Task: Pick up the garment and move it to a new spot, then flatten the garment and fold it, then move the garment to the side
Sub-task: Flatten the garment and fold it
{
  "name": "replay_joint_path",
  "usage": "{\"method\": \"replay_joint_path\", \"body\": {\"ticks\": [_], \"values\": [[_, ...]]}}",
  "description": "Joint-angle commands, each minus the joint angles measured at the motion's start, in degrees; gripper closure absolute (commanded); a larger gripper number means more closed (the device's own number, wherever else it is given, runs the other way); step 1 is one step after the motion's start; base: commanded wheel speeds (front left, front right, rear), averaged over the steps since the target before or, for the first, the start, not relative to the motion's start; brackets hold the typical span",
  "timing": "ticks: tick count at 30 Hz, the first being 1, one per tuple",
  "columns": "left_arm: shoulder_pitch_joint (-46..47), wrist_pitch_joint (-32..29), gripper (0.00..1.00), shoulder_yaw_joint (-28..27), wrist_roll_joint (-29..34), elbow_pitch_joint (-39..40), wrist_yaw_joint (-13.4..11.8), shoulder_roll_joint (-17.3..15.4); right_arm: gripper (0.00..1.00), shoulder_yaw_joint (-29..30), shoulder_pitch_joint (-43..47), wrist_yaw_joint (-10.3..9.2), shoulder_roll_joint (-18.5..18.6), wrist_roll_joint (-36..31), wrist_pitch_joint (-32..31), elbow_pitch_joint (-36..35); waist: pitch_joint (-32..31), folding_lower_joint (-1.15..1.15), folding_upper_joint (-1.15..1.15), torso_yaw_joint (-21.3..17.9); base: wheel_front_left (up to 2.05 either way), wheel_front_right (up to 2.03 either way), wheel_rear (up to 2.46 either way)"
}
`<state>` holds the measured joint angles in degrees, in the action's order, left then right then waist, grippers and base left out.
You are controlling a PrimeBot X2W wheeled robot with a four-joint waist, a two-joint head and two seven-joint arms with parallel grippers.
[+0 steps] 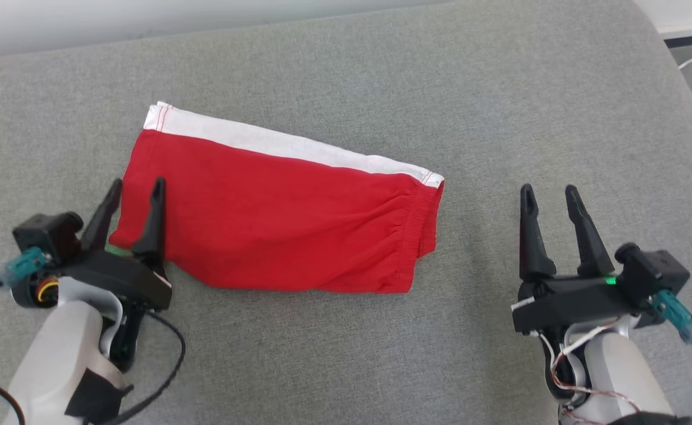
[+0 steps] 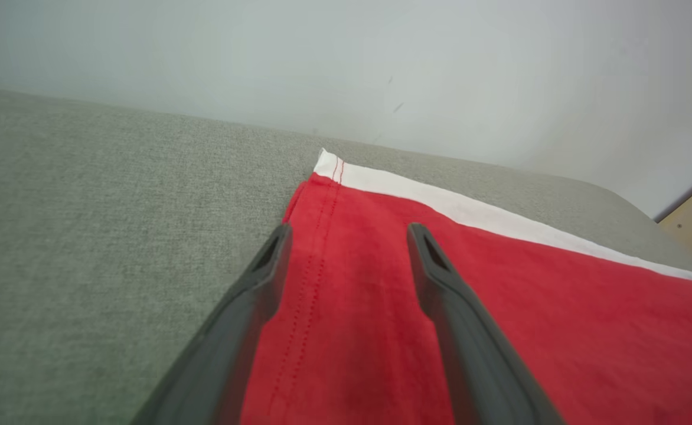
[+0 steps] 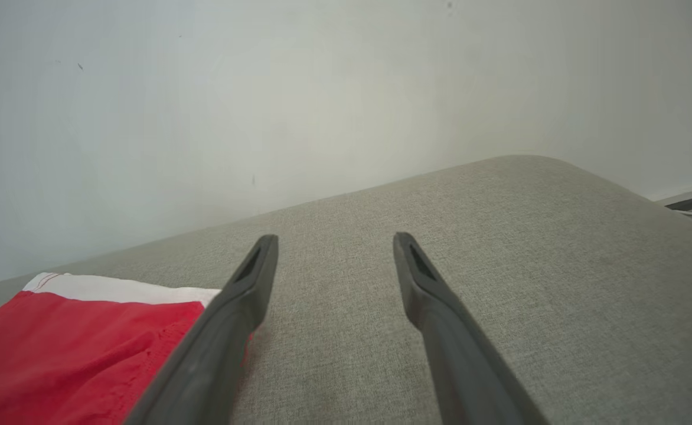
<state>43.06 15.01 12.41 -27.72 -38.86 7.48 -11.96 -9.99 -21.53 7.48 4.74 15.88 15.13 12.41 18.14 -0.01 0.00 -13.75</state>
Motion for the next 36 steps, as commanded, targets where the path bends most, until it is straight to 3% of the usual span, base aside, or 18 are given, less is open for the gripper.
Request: {"method": "replay_joint_path", "body": {"ticks": [1,11,19,27,28,29,31,35,36], "values": [[-1.27,0.18,0.0,-0.4,1.38,-0.55,0.01,0.03,0.0,0.55,1.4,0.02,-0.55,-0.71,0.05,-0.5,-0.34,0.01,0.0,-0.19,0.0,0.0,0.0],[0.39,0.18,0.0,-2.9,5.72,-7.59,-0.44,0.32,0.0,1.62,5.01,0.02,-1.57,-1.95,0.05,-2.39,-0.72,0.01,0.0,-1.75,0.0,0.0,0.0],[1.46,0.17,0.0,-4.81,8.4,-11.13,-3.44,0.2,0.0,1.79,5.49,0.02,-1.8,-1.52,0.05,-2.66,-0.48,0.01,0.0,-2.47,0.0,0.0,0.0],[1.88,0.01,0.0,-3.51,7.16,-17.16,-1.44,2.31,0.0,1.39,5.75,0.02,-1.86,-0.88,0.05,-2.23,-0.95,0.01,0.0,-2.38,0.0,0.0,0.0],[2.02,-0.18,0.09,-3.18,6.92,-18.02,-1.08,2.74,0.0,1.32,5.76,0.02,-1.86,-0.69,0.05,-2.13,-1.06,0.01,0.0,-2.33,0.0,0.0,0.0],[2.39,-0.54,0.52,-2.72,7.02,-18.94,-0.83,3.07,0.0,1.27,5.75,0.02,-1.86,-0.58,0.05,-2.04,-1.16,0.01,0.0,-2.28,0.0,0.0,0.0],[3.14,-1.61,0.75,-1.88,6.33,-20.52,-0.25,4.0,0.0,1.03,5.76,0.02,-1.86,-0.33,0.05,-1.92,-1.39,0.01,0.0,-2.19,0.0,0.0,0.0],[4.32,-3.17,0.77,-0.69,4.26,-22.52,0.19,5.16,0.0,0.78,5.84,0.02,-1.85,0.08,0.05,-1.58,-1.71,0.01,0.0,-2.06,0.0,0.0,0.0],[4.46,-3.15,0.87,-0.45,3.63,-22.7,0.21,5.24,0.0,0.66,5.82,0.02,-1.85,0.11,0.05,-1.48,-1.78,0.01,0.0,-2.08,0.0,0.0,0.0]]}}
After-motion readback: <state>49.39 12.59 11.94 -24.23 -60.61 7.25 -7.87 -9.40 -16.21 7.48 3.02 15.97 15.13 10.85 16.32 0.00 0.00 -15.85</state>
